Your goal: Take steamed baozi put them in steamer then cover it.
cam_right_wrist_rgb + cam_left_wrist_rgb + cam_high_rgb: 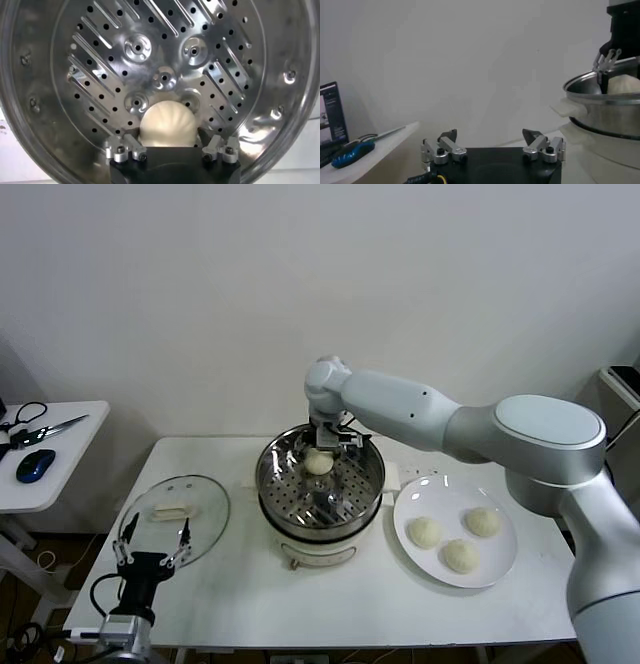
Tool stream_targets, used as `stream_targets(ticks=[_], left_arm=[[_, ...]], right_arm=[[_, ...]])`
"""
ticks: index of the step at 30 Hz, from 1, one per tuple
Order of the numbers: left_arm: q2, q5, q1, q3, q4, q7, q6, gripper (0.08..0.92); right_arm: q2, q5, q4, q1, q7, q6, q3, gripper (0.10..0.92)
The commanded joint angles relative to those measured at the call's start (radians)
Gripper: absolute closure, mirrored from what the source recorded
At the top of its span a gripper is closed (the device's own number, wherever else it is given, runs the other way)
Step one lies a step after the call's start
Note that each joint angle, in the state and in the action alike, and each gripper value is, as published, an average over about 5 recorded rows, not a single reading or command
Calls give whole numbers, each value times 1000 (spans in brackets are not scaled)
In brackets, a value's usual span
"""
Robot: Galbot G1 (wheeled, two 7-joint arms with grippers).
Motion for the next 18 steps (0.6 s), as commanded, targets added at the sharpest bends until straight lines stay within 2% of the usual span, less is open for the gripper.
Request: stream_targets(ticks=[1, 5, 8, 9, 13, 16, 18], left_arm=[[-1, 2, 2, 0, 0, 0, 0, 177], [1, 3, 5, -1, -2, -1, 1, 177], [3, 3, 5, -2, -6, -2, 2, 177], [4, 4, 5, -1, -8, -2, 3, 177], [9, 4, 4, 0, -20, -3, 8, 177], [12, 3, 2, 1, -29, -3, 13, 177], [14, 2, 2, 3, -33, -2, 14, 177]], right_arm=[[-24, 49, 23, 37, -14, -1, 11, 203], [-103, 161, 99, 143, -43, -17, -16, 203], [-190, 347, 175, 249, -38, -68, -97, 203], [-232, 425, 213, 289, 3, -111, -142, 203], [-402, 709, 384, 426, 175, -377, -321, 203], [-526, 888, 472, 452, 146, -609, -358, 203], [-602, 950, 504, 437, 108, -766, -338, 203]])
